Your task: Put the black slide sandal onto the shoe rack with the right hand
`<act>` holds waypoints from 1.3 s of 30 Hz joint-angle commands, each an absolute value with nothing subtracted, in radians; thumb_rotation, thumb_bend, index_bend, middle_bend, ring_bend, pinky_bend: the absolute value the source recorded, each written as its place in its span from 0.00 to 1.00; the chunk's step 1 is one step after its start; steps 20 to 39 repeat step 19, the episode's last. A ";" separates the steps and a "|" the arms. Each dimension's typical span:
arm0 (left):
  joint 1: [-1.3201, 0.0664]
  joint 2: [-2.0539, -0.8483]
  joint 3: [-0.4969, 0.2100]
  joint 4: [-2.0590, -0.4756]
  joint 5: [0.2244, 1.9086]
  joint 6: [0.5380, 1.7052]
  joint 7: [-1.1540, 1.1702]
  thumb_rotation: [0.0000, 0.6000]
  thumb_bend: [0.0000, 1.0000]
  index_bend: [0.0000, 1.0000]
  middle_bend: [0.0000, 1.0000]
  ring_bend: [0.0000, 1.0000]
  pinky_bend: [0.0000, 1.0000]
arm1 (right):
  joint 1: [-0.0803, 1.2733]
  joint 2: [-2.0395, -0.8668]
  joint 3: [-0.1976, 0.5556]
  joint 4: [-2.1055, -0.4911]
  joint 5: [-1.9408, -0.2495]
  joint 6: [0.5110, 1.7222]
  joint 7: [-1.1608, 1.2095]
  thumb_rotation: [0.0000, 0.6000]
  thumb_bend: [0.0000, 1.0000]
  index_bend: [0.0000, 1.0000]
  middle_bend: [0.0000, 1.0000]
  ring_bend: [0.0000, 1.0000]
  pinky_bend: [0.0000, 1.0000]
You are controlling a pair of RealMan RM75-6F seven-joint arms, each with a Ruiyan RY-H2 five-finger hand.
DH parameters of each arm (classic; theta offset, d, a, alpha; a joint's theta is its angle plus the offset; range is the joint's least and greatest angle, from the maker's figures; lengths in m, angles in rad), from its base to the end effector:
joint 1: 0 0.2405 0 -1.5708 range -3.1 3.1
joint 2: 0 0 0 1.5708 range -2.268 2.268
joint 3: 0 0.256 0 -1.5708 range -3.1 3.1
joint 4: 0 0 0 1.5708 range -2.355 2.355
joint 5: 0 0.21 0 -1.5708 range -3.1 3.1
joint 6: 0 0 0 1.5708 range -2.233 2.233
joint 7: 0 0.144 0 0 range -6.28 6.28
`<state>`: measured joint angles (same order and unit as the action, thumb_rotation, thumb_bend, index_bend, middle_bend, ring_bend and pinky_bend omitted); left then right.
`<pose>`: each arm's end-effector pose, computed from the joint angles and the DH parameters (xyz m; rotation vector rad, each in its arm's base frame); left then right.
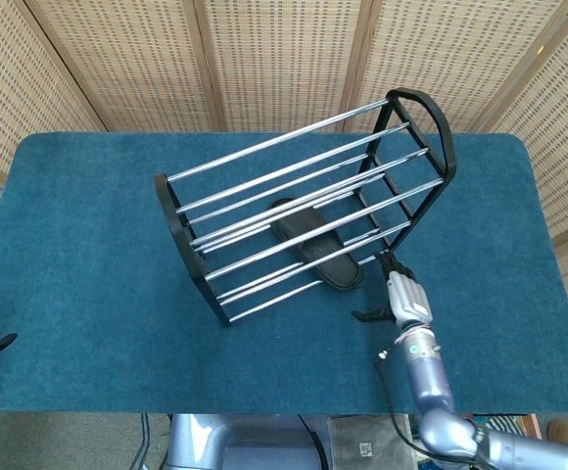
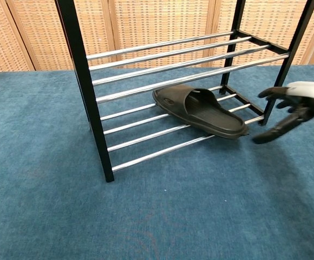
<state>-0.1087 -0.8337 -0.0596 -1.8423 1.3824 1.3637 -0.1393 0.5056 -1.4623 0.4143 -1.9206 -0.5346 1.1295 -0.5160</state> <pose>-0.2965 0.1856 0.2167 -1.3183 -1.0793 -0.8741 -0.1696 -0.2983 0.0290 1.2768 -1.5952 0.8637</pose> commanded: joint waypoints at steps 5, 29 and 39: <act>-0.107 -0.868 -0.062 -1.846 1.395 1.395 -0.084 1.00 0.11 0.00 0.00 0.00 0.00 | 0.259 -1.188 0.279 -1.891 -1.049 0.929 -0.072 1.00 0.00 0.00 0.00 0.00 0.00; -0.077 -0.991 -0.057 -1.774 1.463 1.508 0.024 1.00 0.11 0.00 0.00 0.00 0.00 | 0.032 -1.268 0.136 -1.320 -1.691 1.529 0.197 1.00 0.00 0.00 0.00 0.00 0.00; -0.077 -0.991 -0.057 -1.774 1.463 1.508 0.024 1.00 0.11 0.00 0.00 0.00 0.00 | 0.032 -1.268 0.136 -1.320 -1.691 1.529 0.197 1.00 0.00 0.00 0.00 0.00 0.00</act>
